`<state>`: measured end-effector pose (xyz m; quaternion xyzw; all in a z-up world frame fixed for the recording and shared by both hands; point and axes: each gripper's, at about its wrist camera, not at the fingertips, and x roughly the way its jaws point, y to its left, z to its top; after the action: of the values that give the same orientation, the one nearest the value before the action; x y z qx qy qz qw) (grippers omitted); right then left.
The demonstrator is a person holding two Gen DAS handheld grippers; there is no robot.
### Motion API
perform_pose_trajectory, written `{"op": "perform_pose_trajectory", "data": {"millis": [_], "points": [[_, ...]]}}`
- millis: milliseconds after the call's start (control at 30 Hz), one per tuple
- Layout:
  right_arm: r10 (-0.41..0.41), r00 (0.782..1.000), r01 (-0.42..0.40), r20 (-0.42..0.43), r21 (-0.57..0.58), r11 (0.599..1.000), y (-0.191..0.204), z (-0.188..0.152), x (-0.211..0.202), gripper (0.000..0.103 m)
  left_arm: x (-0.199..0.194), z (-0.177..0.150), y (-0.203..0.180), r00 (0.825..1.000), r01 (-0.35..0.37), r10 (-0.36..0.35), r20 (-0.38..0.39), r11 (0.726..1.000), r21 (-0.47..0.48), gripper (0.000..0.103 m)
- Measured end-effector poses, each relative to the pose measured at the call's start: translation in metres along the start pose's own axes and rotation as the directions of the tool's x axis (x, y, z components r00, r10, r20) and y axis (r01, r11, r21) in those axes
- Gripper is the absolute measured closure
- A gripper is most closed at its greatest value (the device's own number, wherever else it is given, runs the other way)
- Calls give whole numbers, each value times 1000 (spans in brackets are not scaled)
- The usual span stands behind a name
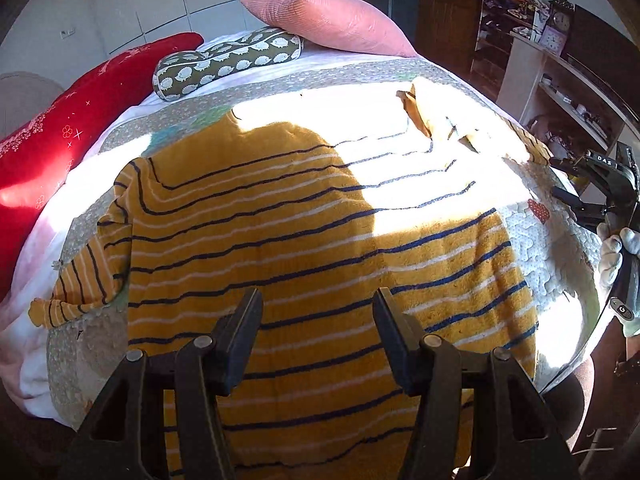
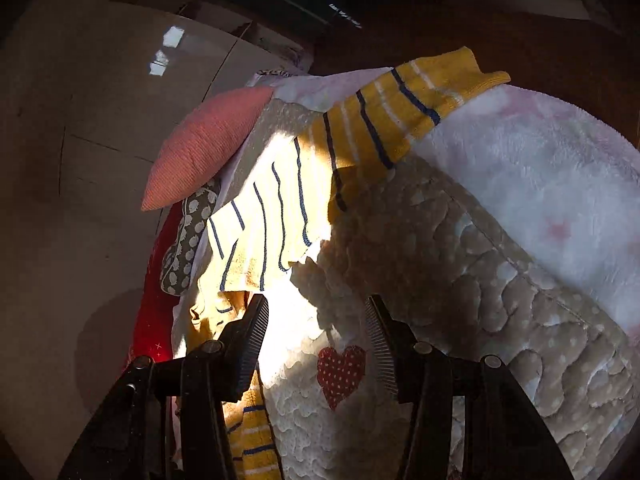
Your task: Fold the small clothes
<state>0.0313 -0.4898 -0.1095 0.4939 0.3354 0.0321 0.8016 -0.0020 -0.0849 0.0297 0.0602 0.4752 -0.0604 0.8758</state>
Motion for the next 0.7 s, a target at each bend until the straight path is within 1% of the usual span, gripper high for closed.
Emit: {"op": "perform_pose_trajectory", "data": {"millis": [33,67,100,167,300,333,367,400,433,500,533,600,700], "points": [[-34,999,34,15,18,999,-3,9,6,49,3,1,-2,1000,9,-9,-7,1000,-2,47],[-46,998,44,32,44,998,-7,18,10,49,6,2,-4,1000,17,-18,-12,1000,-5,47],[-39,998,36,49,69,997,-11,26,14,49,8,2,-4,1000,27,-27,-16,1000,-8,47],[-56,994,46,91,114,992,-17,42,17,49,12,2,-3,999,37,-37,-21,999,-18,47],[-99,981,66,165,198,978,-31,72,21,50,17,-1,14,998,43,-46,-32,997,-71,47],[-117,979,81,168,207,975,-34,78,23,52,17,-2,21,998,44,-48,-35,995,-92,47],[-122,979,87,165,204,975,-36,84,26,74,17,-4,29,998,43,-48,-38,992,-115,47],[-131,978,99,163,192,976,-35,87,27,89,16,-7,38,998,42,-47,-38,989,-140,47],[-130,979,102,157,177,979,-30,90,27,97,14,-9,48,998,40,-46,-38,985,-165,47],[-95,979,72,181,128,989,-10,92,19,97,9,-15,70,999,35,-42,-29,977,-210,47],[-84,977,69,195,81,994,9,91,13,97,5,-18,80,999,29,-35,-21,973,-227,47],[-44,978,50,204,-22,999,52,87,5,97,-2,-24,102,1000,6,-8,-6,967,-256,46],[37,986,-7,160,-188,982,134,67,10,97,-13,-34,135,999,-22,29,17,950,-312,46]]}}
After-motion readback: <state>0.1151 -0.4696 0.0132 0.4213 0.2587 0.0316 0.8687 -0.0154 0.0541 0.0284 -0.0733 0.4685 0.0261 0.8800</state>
